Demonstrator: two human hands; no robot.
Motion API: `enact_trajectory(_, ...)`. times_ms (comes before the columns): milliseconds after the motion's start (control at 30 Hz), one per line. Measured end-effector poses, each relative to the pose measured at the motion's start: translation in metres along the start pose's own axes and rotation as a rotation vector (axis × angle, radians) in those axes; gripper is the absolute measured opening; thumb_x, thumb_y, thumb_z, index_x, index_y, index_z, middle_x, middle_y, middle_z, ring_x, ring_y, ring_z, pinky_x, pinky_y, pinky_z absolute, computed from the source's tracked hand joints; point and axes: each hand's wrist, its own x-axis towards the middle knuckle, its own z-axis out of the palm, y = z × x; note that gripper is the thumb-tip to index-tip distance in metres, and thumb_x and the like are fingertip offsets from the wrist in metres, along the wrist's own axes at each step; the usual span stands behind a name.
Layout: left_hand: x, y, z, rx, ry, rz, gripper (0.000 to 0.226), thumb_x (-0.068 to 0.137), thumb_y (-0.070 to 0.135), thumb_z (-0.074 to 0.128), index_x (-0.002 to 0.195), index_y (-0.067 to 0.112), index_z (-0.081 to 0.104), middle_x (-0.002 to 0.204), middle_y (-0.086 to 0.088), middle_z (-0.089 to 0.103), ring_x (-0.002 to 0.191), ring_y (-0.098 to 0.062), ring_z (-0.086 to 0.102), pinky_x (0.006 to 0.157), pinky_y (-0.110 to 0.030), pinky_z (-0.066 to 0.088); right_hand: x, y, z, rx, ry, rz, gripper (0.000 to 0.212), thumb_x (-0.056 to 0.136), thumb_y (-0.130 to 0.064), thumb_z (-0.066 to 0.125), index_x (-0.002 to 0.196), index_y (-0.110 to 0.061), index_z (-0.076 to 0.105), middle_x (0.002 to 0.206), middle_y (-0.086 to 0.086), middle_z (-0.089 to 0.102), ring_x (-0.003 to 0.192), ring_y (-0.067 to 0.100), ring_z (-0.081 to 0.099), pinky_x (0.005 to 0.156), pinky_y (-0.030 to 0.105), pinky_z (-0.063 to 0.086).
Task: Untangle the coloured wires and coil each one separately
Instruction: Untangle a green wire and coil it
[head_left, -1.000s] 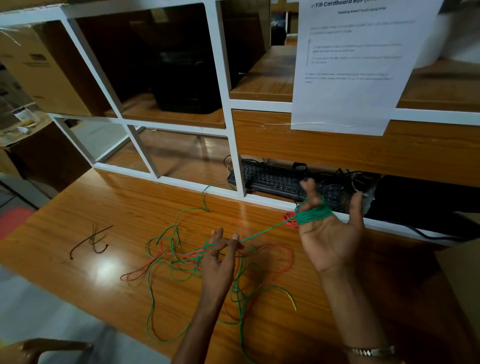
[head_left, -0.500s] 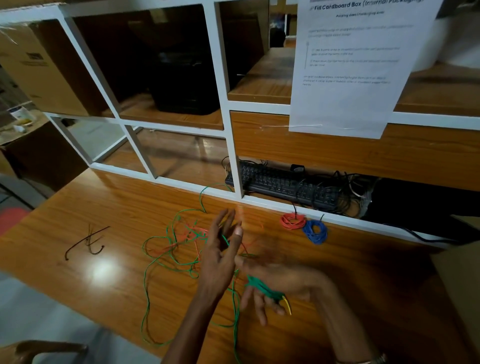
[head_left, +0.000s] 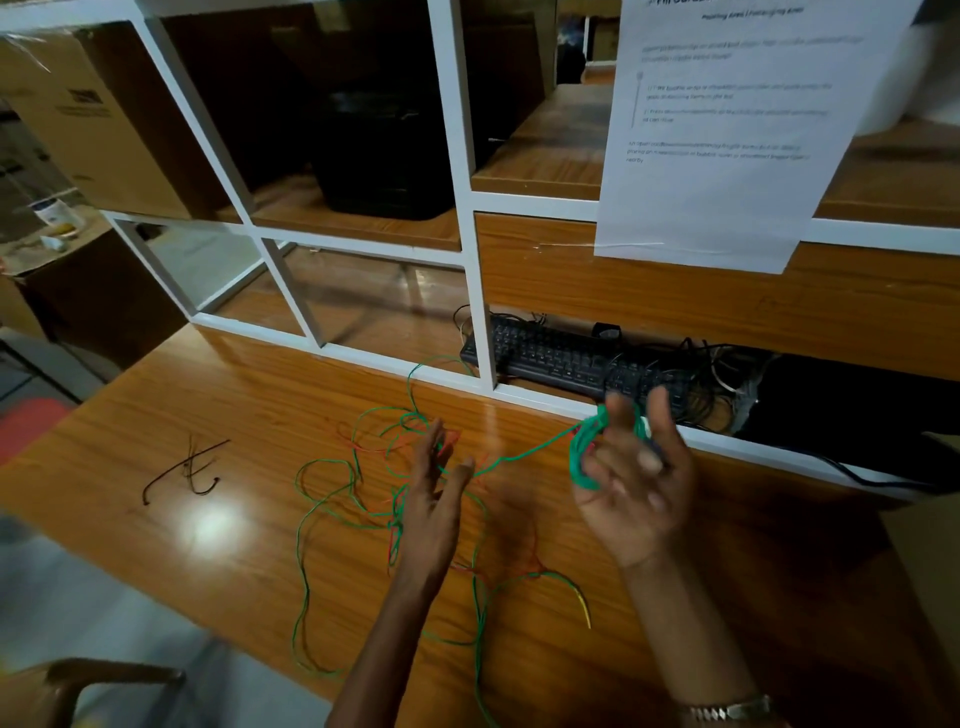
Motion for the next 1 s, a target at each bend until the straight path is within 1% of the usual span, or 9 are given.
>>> enact_trajectory(67, -0.003, -0.001, 0.005, 0.024, 0.023, 0.032, 0.062, 0.096, 0.021, 0.071, 0.152, 0.032, 0.047, 0.154, 0.002, 0.055, 0.134, -0.009, 0.061, 0.101, -0.029, 0.055, 0.006, -0.007, 0.002, 0.120, 0.057, -0.101, 0.064, 0.108, -0.043, 0.046, 0.144, 0.010, 0.049, 0.101, 0.009, 0.075, 0.067, 0.010, 0.066, 0.074, 0.023, 0.050)
enact_trajectory(167, -0.010, 0.000, 0.010, -0.036, 0.069, 0.062, 0.063, 0.097, -0.007, 0.066, 0.151, 0.021, 0.049, 0.150, -0.003, 0.057, 0.112, -0.019, 0.075, 0.101, -0.042, 0.058, 0.011, -0.013, -0.002, 0.025, 0.296, -0.237, 0.068, 0.103, -0.043, 0.052, 0.150, 0.005, 0.041, 0.140, 0.016, 0.063, 0.118, 0.018, 0.067, 0.106, 0.027, 0.045)
enact_trajectory(267, -0.017, 0.016, 0.020, -0.136, 0.018, 0.101, 0.066, 0.097, -0.010, 0.064, 0.154, 0.019, 0.045, 0.155, 0.001, 0.054, 0.109, -0.030, 0.076, 0.103, -0.038, 0.057, 0.015, 0.008, -0.004, -0.645, 0.563, -0.178, 0.055, 0.098, -0.031, 0.061, 0.144, -0.005, 0.050, 0.150, 0.008, 0.055, 0.132, 0.012, 0.057, 0.111, 0.024, 0.037)
enact_trajectory(367, -0.016, 0.030, 0.026, -0.190, -0.021, 0.131, 0.064, 0.098, -0.007, 0.065, 0.151, 0.024, 0.049, 0.156, 0.003, 0.054, 0.111, -0.032, 0.075, 0.101, -0.037, 0.057, 0.012, 0.024, -0.013, -1.258, 0.605, 0.222, 0.052, 0.099, -0.025, 0.065, 0.147, -0.015, 0.048, 0.145, -0.010, 0.050, 0.132, 0.009, 0.051, 0.103, 0.026, 0.041)
enact_trajectory(467, -0.012, 0.035, 0.021, -0.159, -0.063, 0.114, 0.053, 0.102, 0.003, 0.063, 0.149, 0.027, 0.052, 0.147, 0.005, 0.062, 0.110, -0.030, 0.076, 0.095, -0.039, 0.060, 0.006, 0.031, -0.022, -1.593, 0.325, 0.637, 0.039, 0.092, -0.039, 0.067, 0.116, -0.007, 0.066, 0.110, 0.008, 0.076, 0.098, 0.024, 0.072, 0.087, 0.048, 0.057)
enact_trajectory(533, -0.011, 0.032, 0.017, -0.165, -0.091, 0.057, 0.050, 0.105, 0.012, 0.059, 0.151, 0.029, 0.048, 0.136, -0.001, 0.071, 0.105, -0.031, 0.077, 0.090, -0.037, 0.061, 0.003, 0.039, -0.020, -1.539, 0.168, 0.768, 0.043, 0.095, -0.042, 0.066, 0.103, 0.000, 0.068, 0.083, 0.014, 0.077, 0.067, 0.025, 0.072, 0.064, 0.037, 0.056)
enact_trajectory(633, -0.009, 0.023, 0.009, -0.145, -0.068, -0.017, 0.041, 0.104, 0.026, 0.059, 0.145, 0.024, 0.054, 0.117, -0.008, 0.079, 0.100, -0.032, 0.078, 0.083, -0.037, 0.063, 0.001, 0.038, -0.013, -1.444, 0.212, 0.705, 0.046, 0.103, -0.043, 0.058, 0.091, 0.000, 0.073, 0.057, 0.009, 0.065, 0.036, 0.015, 0.050, 0.042, 0.024, 0.040)
enact_trajectory(833, 0.005, -0.009, -0.027, 0.105, 0.277, 0.012, 0.027, 0.106, 0.033, 0.062, 0.091, 0.011, 0.071, 0.080, -0.009, 0.079, 0.077, -0.029, 0.079, 0.076, -0.048, 0.065, -0.015, 0.002, -0.016, -1.308, 0.230, 0.547, 0.046, 0.097, -0.044, 0.066, 0.083, -0.002, 0.078, 0.047, 0.011, 0.047, 0.034, 0.013, 0.032, 0.040, 0.024, 0.023)
enact_trajectory(1000, 0.022, -0.014, -0.047, -0.040, 0.332, -0.096, 0.033, 0.109, 0.037, 0.051, 0.125, 0.009, 0.059, 0.114, -0.013, 0.075, 0.101, -0.031, 0.077, 0.077, -0.036, 0.062, -0.026, -0.011, -0.024, -1.224, 0.274, 0.504, 0.045, 0.098, -0.043, 0.063, 0.071, -0.011, 0.079, 0.054, 0.021, 0.050, 0.038, 0.019, 0.032, 0.056, 0.049, 0.017)
